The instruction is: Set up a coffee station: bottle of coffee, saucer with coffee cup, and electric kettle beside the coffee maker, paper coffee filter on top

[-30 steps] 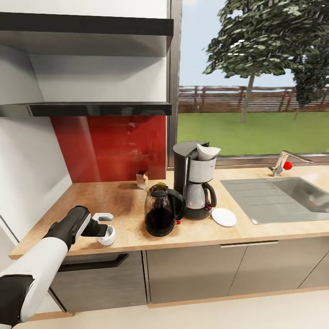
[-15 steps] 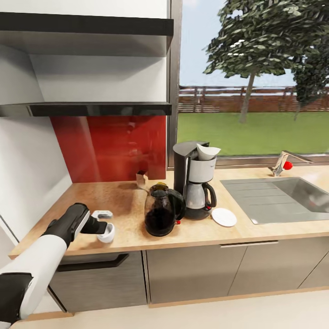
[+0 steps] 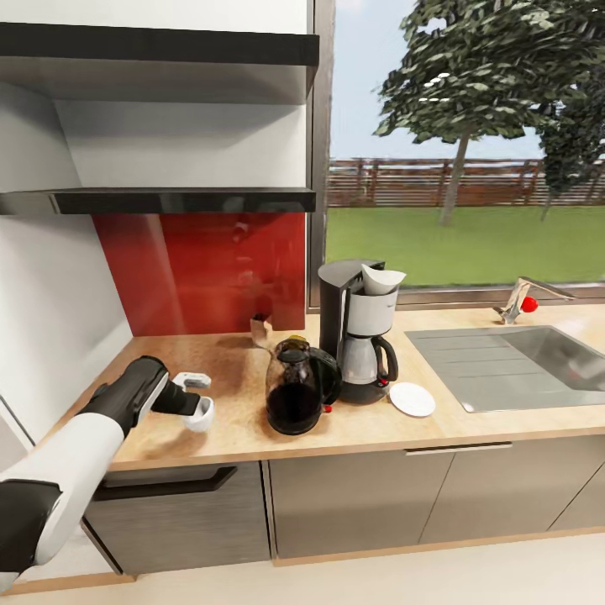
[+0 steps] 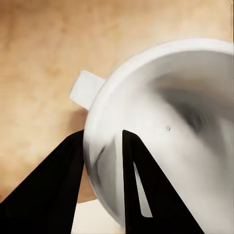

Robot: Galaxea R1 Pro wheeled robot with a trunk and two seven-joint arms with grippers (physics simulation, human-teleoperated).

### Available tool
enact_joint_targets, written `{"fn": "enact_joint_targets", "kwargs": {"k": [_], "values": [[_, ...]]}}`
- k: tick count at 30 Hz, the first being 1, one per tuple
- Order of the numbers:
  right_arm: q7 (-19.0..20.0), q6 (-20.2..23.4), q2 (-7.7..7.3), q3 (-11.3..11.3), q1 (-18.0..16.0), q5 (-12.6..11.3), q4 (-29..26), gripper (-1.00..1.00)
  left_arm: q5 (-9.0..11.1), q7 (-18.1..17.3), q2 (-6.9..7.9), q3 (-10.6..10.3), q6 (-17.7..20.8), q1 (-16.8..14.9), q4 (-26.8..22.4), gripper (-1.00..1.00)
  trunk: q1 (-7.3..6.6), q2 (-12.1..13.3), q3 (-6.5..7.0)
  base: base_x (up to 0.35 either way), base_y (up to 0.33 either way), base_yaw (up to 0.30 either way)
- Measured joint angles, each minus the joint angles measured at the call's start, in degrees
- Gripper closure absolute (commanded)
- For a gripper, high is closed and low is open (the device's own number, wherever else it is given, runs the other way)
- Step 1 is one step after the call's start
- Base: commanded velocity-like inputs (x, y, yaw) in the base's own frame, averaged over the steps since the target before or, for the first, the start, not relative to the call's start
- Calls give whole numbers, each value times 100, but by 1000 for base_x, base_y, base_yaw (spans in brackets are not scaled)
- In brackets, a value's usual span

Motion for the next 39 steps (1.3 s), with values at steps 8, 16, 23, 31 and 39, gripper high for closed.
{"fn": "enact_joint_targets", "kwargs": {"k": [8, 16, 23, 31, 39], "values": [[-11, -30, -3, -10, 0, -12, -8, -100, -77, -975, 212, -332, 6, -66, -38, 100, 0, 0, 0, 0, 0, 0], [-13, -67, -11, -19, 0, -20, -9, -100, -131, -1540, 307, -674, 7, -153, -47, 100, 0, 0, 0, 0, 0, 0], [-14, -194, -13, -24, 0, -25, -12, -100, -129, -1601, 319, -822, 5, -159, -53, 100, 1, 1, 0, -44, -104, 0], [-31, -209, -13, -28, 0, -27, -12, -100, -127, -1605, 320, -835, 4, -159, -57, 100, 2, 1, 0, -150, -233, 0], [-37, -215, -32, -28, -1, -29, -5, -100, -132, -1605, 312, -836, 4, -159, -57, 100, 2, 1, 0, -199, -229, 0]]}}
